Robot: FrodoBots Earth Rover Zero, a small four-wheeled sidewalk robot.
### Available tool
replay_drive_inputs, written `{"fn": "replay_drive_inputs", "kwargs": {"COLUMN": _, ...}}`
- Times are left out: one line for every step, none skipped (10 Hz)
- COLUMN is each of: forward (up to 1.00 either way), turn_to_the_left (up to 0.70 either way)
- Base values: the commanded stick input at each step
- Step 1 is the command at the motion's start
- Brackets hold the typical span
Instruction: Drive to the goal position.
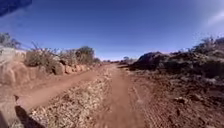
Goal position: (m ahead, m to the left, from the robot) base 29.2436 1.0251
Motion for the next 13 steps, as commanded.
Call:
{"fn": "replay_drive_inputs", "kwargs": {"forward": 0.50, "turn_to_the_left": 0.00}}
{"fn": "replay_drive_inputs", "kwargs": {"forward": 0.50, "turn_to_the_left": 0.00}}
{"fn": "replay_drive_inputs", "kwargs": {"forward": 0.50, "turn_to_the_left": 0.00}}
{"fn": "replay_drive_inputs", "kwargs": {"forward": 0.50, "turn_to_the_left": 0.00}}
{"fn": "replay_drive_inputs", "kwargs": {"forward": 0.50, "turn_to_the_left": 0.00}}
{"fn": "replay_drive_inputs", "kwargs": {"forward": 0.50, "turn_to_the_left": 0.00}}
{"fn": "replay_drive_inputs", "kwargs": {"forward": 0.50, "turn_to_the_left": 0.00}}
{"fn": "replay_drive_inputs", "kwargs": {"forward": 0.50, "turn_to_the_left": 0.00}}
{"fn": "replay_drive_inputs", "kwargs": {"forward": 0.50, "turn_to_the_left": 0.00}}
{"fn": "replay_drive_inputs", "kwargs": {"forward": 0.50, "turn_to_the_left": 0.00}}
{"fn": "replay_drive_inputs", "kwargs": {"forward": 0.50, "turn_to_the_left": 0.00}}
{"fn": "replay_drive_inputs", "kwargs": {"forward": 0.50, "turn_to_the_left": 0.00}}
{"fn": "replay_drive_inputs", "kwargs": {"forward": 0.50, "turn_to_the_left": 0.00}}
